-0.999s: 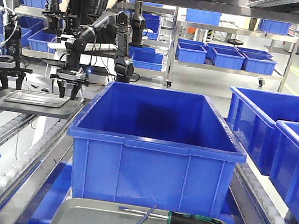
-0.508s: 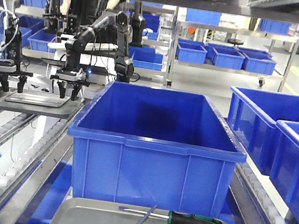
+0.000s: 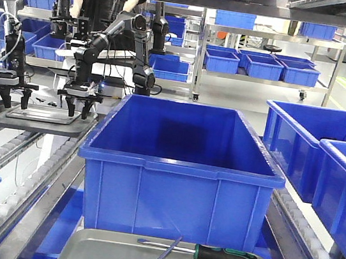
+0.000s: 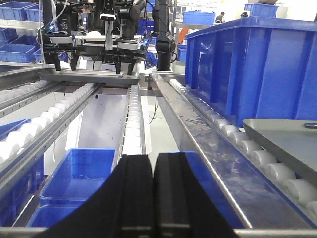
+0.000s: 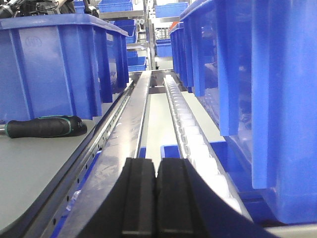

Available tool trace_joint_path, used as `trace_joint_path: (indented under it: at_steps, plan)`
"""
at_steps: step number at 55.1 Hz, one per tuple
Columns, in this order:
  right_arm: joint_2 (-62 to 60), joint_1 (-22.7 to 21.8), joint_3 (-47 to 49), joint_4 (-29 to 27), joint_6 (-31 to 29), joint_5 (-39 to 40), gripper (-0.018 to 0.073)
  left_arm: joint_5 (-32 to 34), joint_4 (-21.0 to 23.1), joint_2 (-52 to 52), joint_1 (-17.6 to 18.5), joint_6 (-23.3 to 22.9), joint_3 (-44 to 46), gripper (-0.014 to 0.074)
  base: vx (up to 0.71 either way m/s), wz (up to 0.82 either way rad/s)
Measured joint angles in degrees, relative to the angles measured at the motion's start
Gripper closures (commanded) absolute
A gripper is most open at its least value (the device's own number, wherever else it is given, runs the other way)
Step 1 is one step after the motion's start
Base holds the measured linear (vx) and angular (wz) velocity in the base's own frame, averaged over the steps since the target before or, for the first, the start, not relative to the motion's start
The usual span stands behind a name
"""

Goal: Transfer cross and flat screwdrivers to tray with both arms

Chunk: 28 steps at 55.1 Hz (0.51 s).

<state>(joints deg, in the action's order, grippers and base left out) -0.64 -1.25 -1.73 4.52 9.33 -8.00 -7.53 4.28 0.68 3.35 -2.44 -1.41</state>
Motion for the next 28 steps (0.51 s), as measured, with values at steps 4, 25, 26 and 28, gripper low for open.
trace_joint_path:
  at_steps: [4,25,26,28]
  plan:
    - [0.00,0.00,0.00,0.00,0.00,0.00,0.0570,0.00,0.00,0.00,0.00,0.00,0.00,0.0602,0.00,0.00]
    - [0.00,0.00,0.00,0.00,0.00,0.00,0.0570,0.00,0.00,0.00,0.00,0.00,0.00,0.0602,0.00,0.00]
    - [0.00,0.00,0.00,0.00,0.00,0.00,0.0570,0.00,0.00,0.00,0.00,0.00,0.00,0.0602,0.00,0.00]
    - [0.00,0.00,0.00,0.00,0.00,0.00,0.0570,0.00,0.00,0.00,0.00,0.00,0.00,0.0602,0.00,0.00]
